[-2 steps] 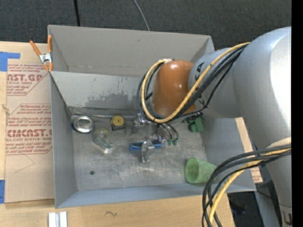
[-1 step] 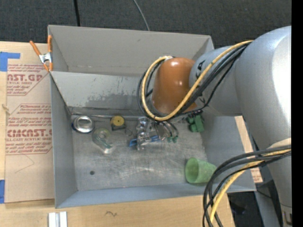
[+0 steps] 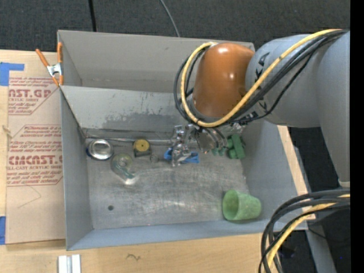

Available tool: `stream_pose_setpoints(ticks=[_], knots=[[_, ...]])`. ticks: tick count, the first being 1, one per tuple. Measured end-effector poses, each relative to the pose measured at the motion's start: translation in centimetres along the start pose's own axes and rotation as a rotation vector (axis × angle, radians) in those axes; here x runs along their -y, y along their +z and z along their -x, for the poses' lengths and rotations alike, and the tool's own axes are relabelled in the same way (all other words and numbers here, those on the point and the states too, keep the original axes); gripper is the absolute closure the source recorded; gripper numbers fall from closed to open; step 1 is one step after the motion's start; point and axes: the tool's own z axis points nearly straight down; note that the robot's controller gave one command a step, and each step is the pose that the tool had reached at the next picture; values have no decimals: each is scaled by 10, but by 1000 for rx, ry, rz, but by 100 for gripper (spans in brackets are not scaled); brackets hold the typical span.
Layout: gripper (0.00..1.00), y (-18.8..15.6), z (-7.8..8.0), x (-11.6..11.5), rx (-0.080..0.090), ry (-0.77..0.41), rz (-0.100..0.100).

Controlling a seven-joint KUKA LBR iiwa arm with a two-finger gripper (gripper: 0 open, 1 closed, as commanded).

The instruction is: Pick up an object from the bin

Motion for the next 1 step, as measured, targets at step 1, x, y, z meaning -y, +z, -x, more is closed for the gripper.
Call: stream_pose_setpoints(ticks=[1], knots=[[100, -8, 1, 0, -6, 0, 0]])
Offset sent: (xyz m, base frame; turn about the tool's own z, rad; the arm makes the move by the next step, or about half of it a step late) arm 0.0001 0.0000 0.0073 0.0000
